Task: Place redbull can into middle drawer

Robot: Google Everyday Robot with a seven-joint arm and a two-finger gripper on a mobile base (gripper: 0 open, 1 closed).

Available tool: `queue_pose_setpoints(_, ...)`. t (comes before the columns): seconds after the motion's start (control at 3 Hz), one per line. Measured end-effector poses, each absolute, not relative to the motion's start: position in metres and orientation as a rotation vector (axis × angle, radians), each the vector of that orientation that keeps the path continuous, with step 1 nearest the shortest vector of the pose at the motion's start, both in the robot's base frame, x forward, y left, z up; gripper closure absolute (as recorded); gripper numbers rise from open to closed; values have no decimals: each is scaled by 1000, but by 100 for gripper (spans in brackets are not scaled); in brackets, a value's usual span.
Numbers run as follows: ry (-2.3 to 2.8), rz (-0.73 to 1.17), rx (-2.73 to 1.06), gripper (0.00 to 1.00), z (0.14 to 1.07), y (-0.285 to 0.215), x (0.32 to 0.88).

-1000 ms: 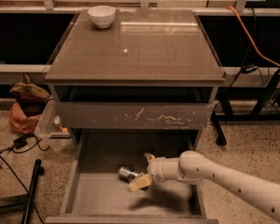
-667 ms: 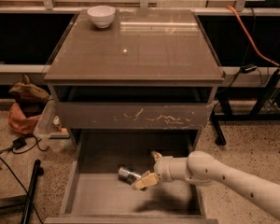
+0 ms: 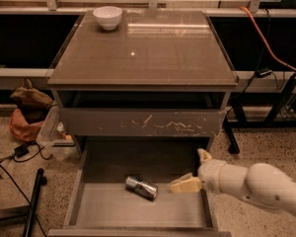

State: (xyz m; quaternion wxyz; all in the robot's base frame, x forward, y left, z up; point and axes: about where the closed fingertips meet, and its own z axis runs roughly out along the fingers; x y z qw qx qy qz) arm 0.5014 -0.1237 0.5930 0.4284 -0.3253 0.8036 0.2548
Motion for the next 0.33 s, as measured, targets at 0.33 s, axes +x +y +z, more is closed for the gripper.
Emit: queue_pose_setpoints(0.33, 1981, 451, -736, 0, 685, -169, 477)
